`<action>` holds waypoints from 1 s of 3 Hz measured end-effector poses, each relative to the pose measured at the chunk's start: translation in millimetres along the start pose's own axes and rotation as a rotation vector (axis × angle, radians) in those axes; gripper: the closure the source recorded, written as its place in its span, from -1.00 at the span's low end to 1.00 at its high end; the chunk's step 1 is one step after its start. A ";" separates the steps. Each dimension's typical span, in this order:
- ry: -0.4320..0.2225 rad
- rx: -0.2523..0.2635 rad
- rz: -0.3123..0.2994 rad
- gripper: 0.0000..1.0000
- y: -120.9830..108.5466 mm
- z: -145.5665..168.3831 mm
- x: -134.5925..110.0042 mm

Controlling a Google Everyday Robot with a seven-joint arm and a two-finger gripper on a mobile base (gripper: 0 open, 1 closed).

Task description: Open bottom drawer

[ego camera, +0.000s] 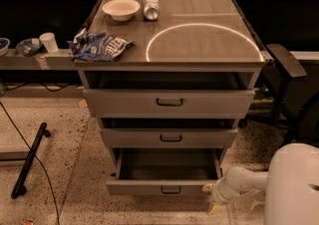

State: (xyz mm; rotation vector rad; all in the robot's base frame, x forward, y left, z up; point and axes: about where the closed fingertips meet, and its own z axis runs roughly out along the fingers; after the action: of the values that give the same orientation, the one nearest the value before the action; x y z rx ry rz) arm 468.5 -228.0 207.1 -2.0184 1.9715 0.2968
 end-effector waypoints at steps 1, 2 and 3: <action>0.004 -0.032 0.018 -0.26 25.5 -10.0 1.4; -0.007 0.016 -0.022 -0.24 8.1 -20.2 -17.4; -0.013 0.075 -0.053 -0.14 -34.1 -22.6 -34.4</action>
Offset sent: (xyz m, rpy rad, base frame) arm 0.0189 0.0282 0.0516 0.0196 -0.1193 0.0385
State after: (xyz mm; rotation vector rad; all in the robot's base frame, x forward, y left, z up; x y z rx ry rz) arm 500.0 -203.5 242.9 -2.0126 1.8894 0.2197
